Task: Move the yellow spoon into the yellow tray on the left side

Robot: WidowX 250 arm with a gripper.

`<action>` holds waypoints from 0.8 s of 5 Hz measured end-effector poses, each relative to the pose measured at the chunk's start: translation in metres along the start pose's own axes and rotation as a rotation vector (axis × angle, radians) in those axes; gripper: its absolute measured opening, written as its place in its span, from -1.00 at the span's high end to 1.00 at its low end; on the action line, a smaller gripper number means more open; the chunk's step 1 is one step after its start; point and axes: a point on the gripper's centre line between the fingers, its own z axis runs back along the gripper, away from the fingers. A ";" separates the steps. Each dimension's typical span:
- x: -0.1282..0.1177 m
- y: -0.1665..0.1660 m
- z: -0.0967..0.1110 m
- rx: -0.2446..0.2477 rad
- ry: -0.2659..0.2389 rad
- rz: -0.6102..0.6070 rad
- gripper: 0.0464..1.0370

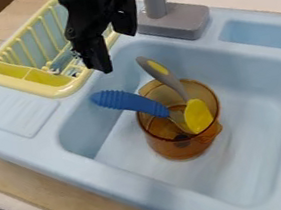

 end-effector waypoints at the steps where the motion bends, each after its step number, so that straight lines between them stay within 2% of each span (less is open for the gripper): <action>1: -0.002 0.003 -0.005 0.021 0.010 -0.005 -0.92; 2: -0.009 0.002 -0.013 0.058 0.075 -0.113 -0.92; 3: -0.014 -0.005 -0.017 0.058 0.105 -0.207 -0.92; 4: -0.018 -0.016 -0.017 0.036 0.134 -0.345 -0.92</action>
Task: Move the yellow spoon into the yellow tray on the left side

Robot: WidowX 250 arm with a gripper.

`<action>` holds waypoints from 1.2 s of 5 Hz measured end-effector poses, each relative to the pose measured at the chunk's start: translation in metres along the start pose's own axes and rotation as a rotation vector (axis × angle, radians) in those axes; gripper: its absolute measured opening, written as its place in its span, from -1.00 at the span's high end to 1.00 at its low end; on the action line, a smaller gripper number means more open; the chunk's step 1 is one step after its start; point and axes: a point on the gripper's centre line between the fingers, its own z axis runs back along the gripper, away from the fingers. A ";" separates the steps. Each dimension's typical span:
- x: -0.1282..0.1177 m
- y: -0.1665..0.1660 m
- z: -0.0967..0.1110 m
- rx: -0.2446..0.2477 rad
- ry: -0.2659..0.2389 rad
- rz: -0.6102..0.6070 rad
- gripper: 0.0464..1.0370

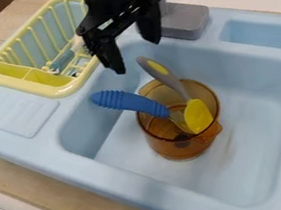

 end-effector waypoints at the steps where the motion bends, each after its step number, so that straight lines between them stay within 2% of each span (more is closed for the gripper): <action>1: -0.003 -0.006 -0.004 0.002 -0.015 -0.093 -0.92; 2: -0.007 -0.012 -0.007 -0.007 -0.031 -0.160 -0.92; 5: -0.013 -0.004 -0.017 0.013 -0.014 -0.240 -0.92; 6: -0.015 -0.007 -0.029 0.034 -0.016 -0.255 -0.92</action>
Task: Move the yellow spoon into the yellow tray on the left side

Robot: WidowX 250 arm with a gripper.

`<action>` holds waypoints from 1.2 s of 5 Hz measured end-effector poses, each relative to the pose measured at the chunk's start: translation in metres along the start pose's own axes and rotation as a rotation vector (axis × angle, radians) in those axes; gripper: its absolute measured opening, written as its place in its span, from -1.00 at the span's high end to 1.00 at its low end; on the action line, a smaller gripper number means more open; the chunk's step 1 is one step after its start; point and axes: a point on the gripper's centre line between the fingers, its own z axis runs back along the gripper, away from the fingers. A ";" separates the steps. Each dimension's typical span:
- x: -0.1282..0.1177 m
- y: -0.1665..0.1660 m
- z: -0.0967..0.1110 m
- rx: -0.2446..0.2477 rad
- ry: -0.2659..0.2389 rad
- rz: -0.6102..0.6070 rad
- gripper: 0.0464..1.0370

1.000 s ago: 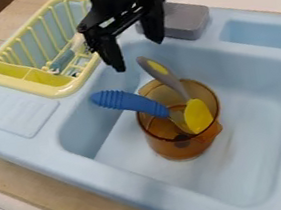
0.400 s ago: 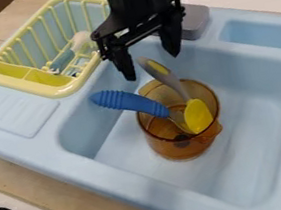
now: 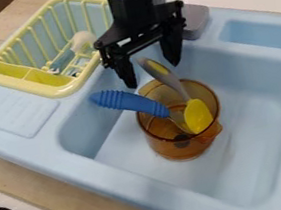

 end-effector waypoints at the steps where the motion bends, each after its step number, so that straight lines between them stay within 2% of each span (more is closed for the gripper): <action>1: -0.001 -0.003 -0.005 0.002 -0.029 -0.011 -0.92; 3: -0.004 -0.005 -0.015 0.015 -0.031 -0.033 -0.87; 5: 0.000 -0.002 -0.014 0.009 -0.045 -0.008 0.24; 6: 0.003 0.005 -0.005 0.019 -0.056 0.021 0.46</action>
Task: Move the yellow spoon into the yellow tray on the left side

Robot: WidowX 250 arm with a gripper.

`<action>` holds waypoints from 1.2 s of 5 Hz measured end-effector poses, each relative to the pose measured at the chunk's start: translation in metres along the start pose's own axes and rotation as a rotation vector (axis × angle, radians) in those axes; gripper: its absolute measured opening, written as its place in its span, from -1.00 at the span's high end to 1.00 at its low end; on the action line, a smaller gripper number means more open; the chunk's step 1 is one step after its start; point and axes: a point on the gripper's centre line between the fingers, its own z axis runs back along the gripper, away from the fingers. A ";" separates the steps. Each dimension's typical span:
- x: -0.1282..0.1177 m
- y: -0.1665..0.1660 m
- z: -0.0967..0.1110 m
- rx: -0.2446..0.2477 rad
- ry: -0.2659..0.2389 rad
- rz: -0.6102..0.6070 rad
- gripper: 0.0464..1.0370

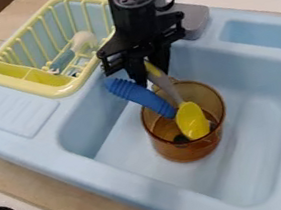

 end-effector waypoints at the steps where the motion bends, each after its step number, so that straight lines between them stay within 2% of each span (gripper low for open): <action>1: 0.002 0.008 0.008 0.015 0.003 0.022 0.46; 3: 0.014 0.011 0.036 -0.042 0.017 0.105 0.46; 5: 0.042 0.029 0.073 -0.073 -0.021 0.297 0.46; 6: 0.073 0.039 0.093 -0.108 -0.067 0.393 0.46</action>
